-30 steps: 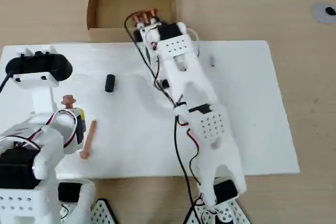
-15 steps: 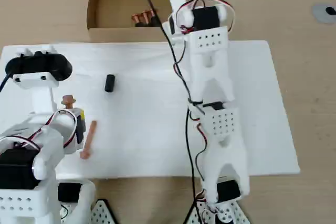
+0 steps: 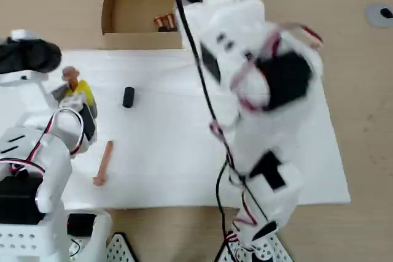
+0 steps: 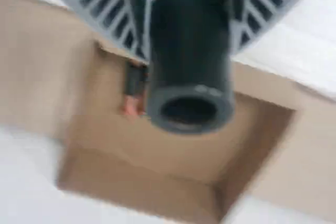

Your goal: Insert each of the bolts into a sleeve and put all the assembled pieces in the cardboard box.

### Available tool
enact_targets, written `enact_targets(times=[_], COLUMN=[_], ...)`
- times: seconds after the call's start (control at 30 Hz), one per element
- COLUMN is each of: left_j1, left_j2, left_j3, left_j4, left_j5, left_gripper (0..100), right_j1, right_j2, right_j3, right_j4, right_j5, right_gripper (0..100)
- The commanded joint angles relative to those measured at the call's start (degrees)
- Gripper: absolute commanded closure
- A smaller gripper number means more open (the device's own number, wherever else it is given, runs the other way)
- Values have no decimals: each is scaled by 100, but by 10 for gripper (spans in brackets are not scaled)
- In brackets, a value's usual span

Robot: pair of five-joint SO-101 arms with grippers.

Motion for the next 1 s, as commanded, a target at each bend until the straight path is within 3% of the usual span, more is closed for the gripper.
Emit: enact_targets(times=[0.0,0.17,0.33,0.47,0.67,0.87,0.97], left_j1=[79,62,26,-176,-158,-141,202], left_j2=[-66,-66,-48,-66,-66,-180,-620], left_j3=[-352,-396,-440,-510,-1064,-1231,-1178], left_j4=[-360,-440,-651,-703,-580,-589,-624], left_j5=[149,158,97,-185,158,1486,1758], left_gripper=[994,994,994,994,995,994,994], right_j1=[-549,-1270,-1288,-1288,-1297,-1314,-1367], right_j2=[-1103,-2695,-4233,-5349,-6598,-7389,-7785], right_j3=[1543,5235,8312,10466,12382,13376,13798], right_j4=[105,-176,-2462,-4229,-6207,-7218,-7358], right_j5=[-44,-53,-9,501,589,580,571], right_gripper=[989,989,989,989,989,989,989])
